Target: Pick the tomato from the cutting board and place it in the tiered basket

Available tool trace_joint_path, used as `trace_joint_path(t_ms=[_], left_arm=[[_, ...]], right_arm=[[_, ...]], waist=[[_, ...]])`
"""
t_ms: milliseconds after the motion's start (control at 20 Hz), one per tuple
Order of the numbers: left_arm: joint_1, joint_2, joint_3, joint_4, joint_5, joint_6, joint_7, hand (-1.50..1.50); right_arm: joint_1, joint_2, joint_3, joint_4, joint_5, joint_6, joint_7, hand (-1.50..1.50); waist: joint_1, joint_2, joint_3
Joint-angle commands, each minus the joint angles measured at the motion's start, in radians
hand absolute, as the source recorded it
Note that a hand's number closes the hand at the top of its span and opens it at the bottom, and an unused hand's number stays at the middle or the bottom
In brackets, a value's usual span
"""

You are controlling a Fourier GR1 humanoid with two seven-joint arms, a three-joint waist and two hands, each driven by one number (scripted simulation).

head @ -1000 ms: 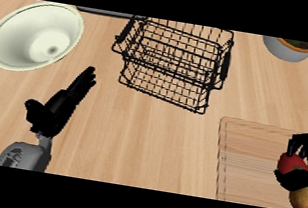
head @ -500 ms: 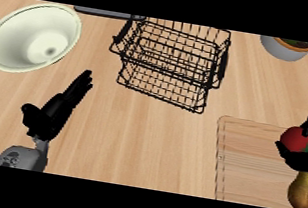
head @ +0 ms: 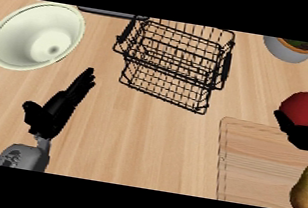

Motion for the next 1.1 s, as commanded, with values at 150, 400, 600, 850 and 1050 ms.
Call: trace_joint_path(t_ms=[150,400,600,850,1050], left_arm=[[-0.014,-0.007,-0.008,0.005,-0.005,-0.011,0.008,0.00],[0.023,0.010,-0.013,-0.058,-0.017,-0.011,0.026,0.00],[0.013,-0.034,-0.043,-0.022,-0.039,0.006,0.008,0.00],[-0.016,-0.010,0.003,-0.023,0.004,-0.022,0.041,0.00],[0.024,-0.018,-0.033,-0.028,-0.030,-0.023,0.010,0.00]], right_arm=[[-0.416,0.103,0.111,0.134,0.054,-0.029,0.318,1.50],[-0.601,0.154,0.110,0.397,0.077,-0.087,0.302,1.50],[-0.716,0.171,0.105,0.660,0.118,-0.162,0.205,1.50],[-0.856,0.198,0.094,0.850,0.102,-0.158,0.179,1.50],[-0.851,0.291,0.123,1.019,0.174,-0.333,0.092,1.50]], waist=[[0.021,0.004,-0.001],[0.026,0.004,0.000],[0.029,0.010,0.000],[0.022,0.008,0.000],[0.031,0.011,0.000]])
